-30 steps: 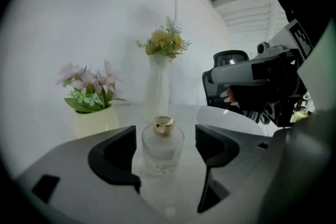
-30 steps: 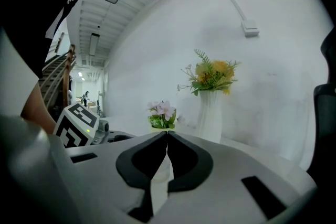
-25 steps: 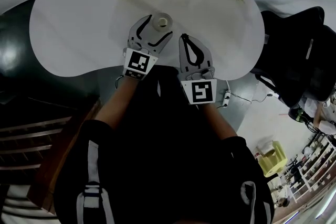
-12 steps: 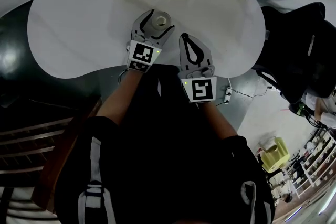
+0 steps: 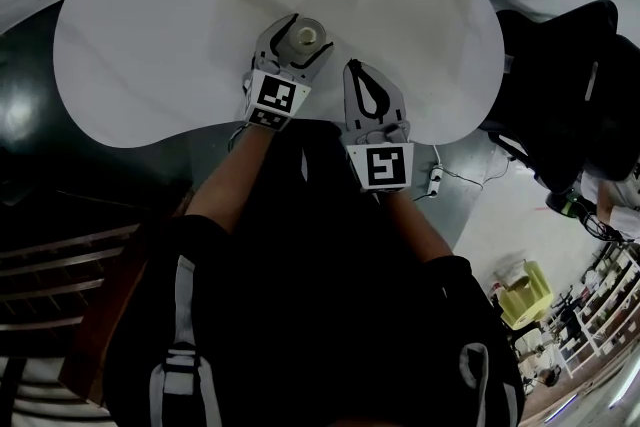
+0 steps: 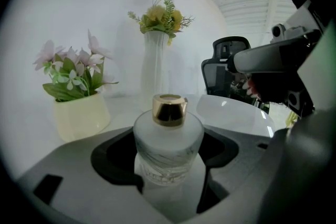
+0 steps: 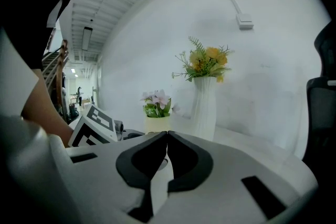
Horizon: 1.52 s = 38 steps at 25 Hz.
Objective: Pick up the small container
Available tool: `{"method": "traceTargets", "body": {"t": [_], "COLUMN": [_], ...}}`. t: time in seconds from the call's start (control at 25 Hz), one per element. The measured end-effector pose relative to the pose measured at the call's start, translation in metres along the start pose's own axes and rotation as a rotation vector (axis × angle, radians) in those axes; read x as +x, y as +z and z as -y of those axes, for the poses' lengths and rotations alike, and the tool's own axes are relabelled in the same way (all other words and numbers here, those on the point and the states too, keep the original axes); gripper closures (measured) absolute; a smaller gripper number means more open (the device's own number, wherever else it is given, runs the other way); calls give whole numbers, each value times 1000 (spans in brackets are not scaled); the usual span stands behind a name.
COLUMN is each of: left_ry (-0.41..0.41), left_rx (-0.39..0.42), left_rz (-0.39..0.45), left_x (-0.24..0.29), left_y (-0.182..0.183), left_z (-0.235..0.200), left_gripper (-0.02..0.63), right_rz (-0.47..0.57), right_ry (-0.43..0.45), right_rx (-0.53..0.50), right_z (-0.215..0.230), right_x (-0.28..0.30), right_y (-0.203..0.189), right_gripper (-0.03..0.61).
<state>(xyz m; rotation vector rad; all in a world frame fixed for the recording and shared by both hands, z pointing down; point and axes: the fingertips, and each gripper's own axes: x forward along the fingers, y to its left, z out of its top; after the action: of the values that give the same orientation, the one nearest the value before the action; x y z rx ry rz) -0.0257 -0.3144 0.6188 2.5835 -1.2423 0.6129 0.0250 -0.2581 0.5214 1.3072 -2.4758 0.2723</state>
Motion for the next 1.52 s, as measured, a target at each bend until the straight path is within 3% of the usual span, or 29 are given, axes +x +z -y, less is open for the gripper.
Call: {"method": "traceTargets", "body": {"t": [0.4, 1.28, 1.52], "left_ry": [-7, 186, 216], "left_rx": [-22, 4, -1], "left_rz": [27, 246, 277], "left_x": [-9, -107, -134], "left_y": [17, 185, 216], "left_z": [-2, -38, -39], "left_gripper": [279, 279, 279], "right_rz": [73, 351, 387], "right_ry": [-39, -157, -196], "right_rx": [-15, -111, -119], "right_z": [9, 33, 38], "right_x": [4, -13, -24], "right_y": [30, 141, 171], "right_gripper": [557, 557, 557]}}
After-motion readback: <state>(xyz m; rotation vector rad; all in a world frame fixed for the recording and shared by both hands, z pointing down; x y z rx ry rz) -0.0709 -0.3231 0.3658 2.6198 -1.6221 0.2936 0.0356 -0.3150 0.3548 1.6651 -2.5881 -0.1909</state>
